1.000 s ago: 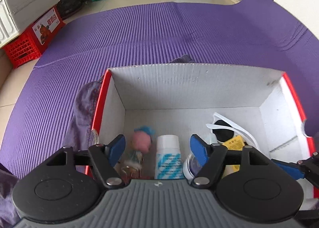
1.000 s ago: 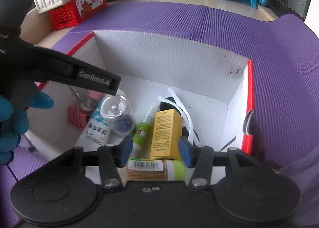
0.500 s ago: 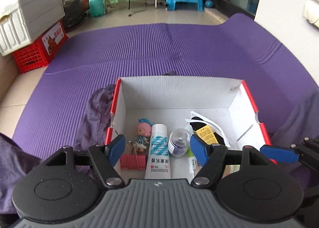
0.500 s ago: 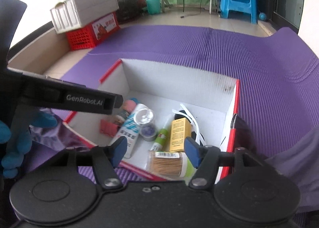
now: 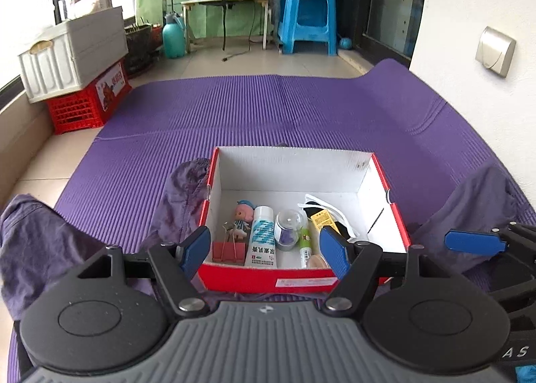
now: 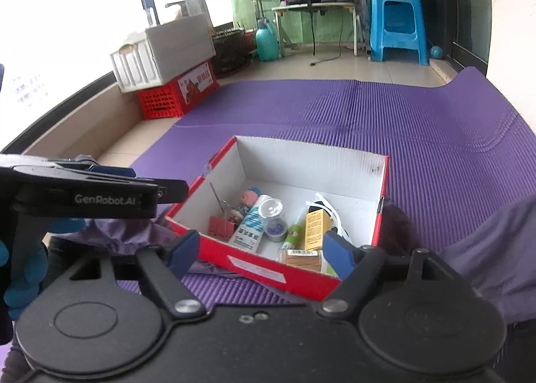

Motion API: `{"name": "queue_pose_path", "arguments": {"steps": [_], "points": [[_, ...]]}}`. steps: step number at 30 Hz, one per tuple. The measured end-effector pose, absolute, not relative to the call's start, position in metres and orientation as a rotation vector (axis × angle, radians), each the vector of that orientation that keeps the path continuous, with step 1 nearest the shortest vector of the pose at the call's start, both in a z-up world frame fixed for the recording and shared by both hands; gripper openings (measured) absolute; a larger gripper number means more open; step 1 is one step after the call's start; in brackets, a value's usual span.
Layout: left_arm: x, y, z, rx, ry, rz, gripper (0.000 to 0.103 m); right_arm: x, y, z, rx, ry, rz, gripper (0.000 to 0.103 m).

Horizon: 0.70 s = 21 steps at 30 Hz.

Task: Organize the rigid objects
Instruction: 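Lift both tools out of the box and move toward the items on the mat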

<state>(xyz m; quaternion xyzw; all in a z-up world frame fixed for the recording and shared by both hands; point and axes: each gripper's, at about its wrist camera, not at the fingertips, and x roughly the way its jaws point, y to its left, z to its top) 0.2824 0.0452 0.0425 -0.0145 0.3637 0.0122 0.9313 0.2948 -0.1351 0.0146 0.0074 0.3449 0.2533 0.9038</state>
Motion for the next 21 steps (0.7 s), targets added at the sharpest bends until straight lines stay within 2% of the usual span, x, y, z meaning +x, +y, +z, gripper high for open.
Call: {"name": "queue_pose_path", "arguments": {"steps": [4,7,17,19,21], "points": [[0.259,0.044,0.049,-0.034,0.722,0.023,0.072,0.278,-0.142,0.019,0.033,0.694,0.527,0.089],[0.244,0.042,0.052,-0.040,0.704,0.022,0.081,0.268,-0.143,0.022,0.034,0.679,0.524,0.093],[0.206,0.034,0.047,-0.025,0.685,0.019,0.081,0.234,-0.152,0.022,0.046,0.640,0.536,0.101],[0.199,0.033,0.043,-0.024,0.685,0.022,0.085,0.230,-0.155,0.020,0.049,0.636,0.536,0.101],[0.194,0.032,0.038,-0.020,0.687,0.034,0.096,0.226,-0.157,0.018,0.050,0.636,0.537,0.101]]}}
